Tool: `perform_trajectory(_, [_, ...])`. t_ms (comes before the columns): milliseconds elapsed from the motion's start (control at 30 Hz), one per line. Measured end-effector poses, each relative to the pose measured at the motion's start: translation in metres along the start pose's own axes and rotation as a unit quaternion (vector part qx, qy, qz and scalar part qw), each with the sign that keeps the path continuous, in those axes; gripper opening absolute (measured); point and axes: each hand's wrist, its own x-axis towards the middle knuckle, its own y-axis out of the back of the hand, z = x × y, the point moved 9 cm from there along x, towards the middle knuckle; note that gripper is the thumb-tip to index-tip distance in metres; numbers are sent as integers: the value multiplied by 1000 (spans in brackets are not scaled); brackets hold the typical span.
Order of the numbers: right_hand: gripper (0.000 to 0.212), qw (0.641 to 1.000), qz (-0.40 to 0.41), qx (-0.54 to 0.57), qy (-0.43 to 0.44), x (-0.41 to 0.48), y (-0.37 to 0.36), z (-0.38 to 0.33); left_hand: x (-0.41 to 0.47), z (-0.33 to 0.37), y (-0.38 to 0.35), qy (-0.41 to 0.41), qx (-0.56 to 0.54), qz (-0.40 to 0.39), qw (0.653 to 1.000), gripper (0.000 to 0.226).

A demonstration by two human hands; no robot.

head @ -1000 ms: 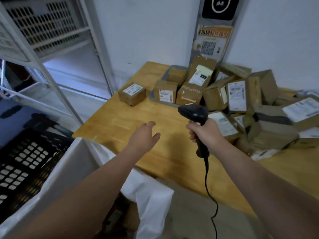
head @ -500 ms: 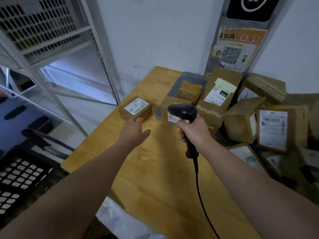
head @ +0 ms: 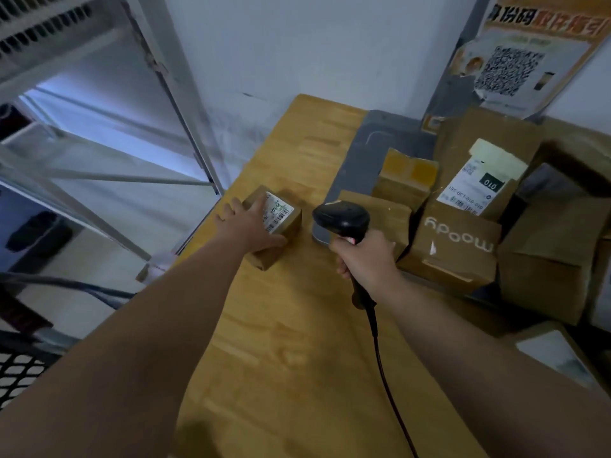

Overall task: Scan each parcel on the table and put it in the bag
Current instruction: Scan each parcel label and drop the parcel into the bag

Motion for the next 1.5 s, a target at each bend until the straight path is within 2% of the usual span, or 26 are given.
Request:
perform_trajectory(100, [15,1000,-6,-10,9,-2,-6,-1,-8,-1,-2,4,-38,18,999,111])
perform_trajectory(167, [23,998,7,-25,52,-9,-8,-5,-25,-2,-2,20,-147,48,988,112])
perform_trajectory(200, [30,996,14,-29,79,-16,-8,-7,-35,-5,-3,37,-242,61,968,114])
perform_trajectory(267, [33,992,26,-18,123,-33,-7,-9,-60,-10,-12,77,-461,69,881,123])
perform_trajectory(333, [35,989,37,4,143,-49,-2,-8,-90,-5,-24,116,-607,41,785,122])
perform_trajectory(400, [46,988,37,19,147,-66,3,-5,-122,12,-37,134,-670,-9,730,99])
perform_trajectory(467, [64,987,24,36,153,-85,9,-2,-151,33,-44,132,-697,-43,704,81])
perform_trajectory(533, [69,984,23,54,167,-110,20,0,-176,53,-50,126,-701,-62,699,79])
perform_trajectory(600, [72,979,58,44,190,-135,40,3,-203,75,-55,119,-704,-84,696,82])
perform_trajectory(667, [70,973,98,44,204,-158,66,13,-229,96,-61,99,-694,-92,707,83])
perform_trajectory(733, [59,972,111,86,187,-177,97,33,-251,109,-64,73,-663,-81,740,92])
perform_trajectory(800, [42,976,80,142,142,-194,127,60,-268,114,-65,51,-600,-52,797,99])
perform_trajectory(867, [23,981,55,155,101,-211,156,91,-285,121,-66,11,-557,-40,829,89])
perform_trajectory(900, [19,982,47,165,81,-220,169,107,-294,130,-70,-20,-555,-63,829,78])
perform_trajectory(1000, [18,975,21,214,59,-250,198,134,-328,163,-95,-96,-582,-195,783,46])
perform_trajectory(1033, [13,972,19,226,63,-259,207,138,-340,170,-102,-110,-577,-218,779,41])
perform_trajectory(1100, [7,969,24,240,59,-274,221,145,-358,178,-112,-114,-577,-231,775,34])
perform_trajectory(1200, [27,966,48,253,18,-285,234,163,-381,186,-123,-104,-586,-245,766,23])
perform_trajectory(1300, [38,963,97,250,-23,-295,243,178,-391,184,-130,-86,-577,-211,785,34])
perform_trajectory(1367, [27,960,117,252,-38,-304,247,184,-390,174,-134,-48,-590,-160,790,48])
perform_trajectory(1433, [10,965,105,240,-34,-314,245,186,-390,164,-138,-16,-609,-112,785,51])
perform_trajectory(1500, [14,982,78,172,-16,-321,238,187,-390,158,-140,-10,-595,-73,800,50])
